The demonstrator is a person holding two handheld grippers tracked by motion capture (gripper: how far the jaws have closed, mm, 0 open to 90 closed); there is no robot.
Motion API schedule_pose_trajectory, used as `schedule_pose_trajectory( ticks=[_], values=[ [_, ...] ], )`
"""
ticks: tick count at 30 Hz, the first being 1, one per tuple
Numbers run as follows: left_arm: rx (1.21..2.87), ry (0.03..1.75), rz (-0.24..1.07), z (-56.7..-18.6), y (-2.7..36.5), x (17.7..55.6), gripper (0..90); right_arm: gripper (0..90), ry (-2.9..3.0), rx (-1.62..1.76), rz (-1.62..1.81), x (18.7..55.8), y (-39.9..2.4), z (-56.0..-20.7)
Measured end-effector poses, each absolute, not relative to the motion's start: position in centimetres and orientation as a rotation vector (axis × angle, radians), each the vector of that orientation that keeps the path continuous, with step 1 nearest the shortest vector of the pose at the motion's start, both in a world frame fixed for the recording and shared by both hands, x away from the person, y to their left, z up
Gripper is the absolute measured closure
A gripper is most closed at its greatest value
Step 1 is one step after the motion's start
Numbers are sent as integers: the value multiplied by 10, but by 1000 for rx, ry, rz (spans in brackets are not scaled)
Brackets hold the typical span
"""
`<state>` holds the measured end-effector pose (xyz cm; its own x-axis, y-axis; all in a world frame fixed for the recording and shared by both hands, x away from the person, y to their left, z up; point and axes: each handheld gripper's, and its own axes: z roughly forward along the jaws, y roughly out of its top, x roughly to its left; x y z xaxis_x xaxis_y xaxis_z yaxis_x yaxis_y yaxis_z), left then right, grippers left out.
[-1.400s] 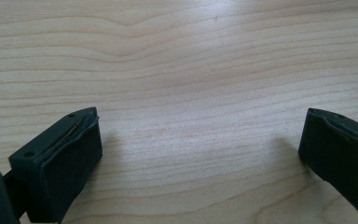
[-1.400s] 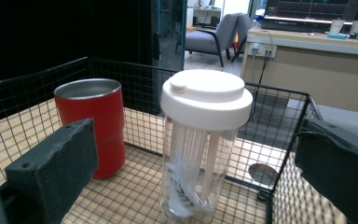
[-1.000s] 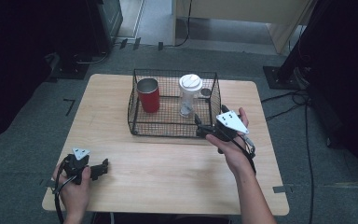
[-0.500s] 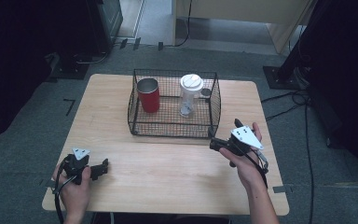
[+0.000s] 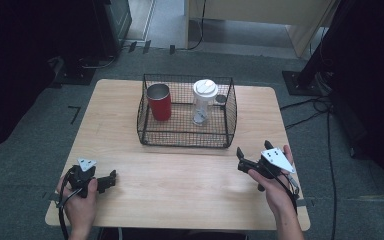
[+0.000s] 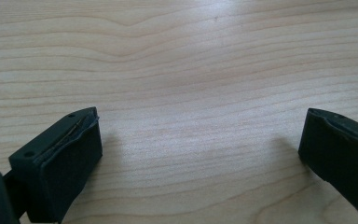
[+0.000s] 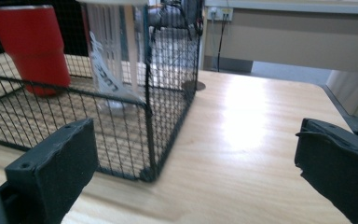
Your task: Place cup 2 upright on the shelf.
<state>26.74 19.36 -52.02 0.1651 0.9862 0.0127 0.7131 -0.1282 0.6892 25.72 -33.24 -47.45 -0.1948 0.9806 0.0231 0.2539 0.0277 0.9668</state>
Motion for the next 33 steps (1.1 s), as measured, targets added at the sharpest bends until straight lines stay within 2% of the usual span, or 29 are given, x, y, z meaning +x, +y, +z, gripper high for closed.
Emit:
schedule_pose_trajectory(
  ticks=[33],
  values=[
    [1907, 1603, 656, -520, 194, 267, 0, 0, 1667, 1465, 821, 212, -400, -523]
  ],
)
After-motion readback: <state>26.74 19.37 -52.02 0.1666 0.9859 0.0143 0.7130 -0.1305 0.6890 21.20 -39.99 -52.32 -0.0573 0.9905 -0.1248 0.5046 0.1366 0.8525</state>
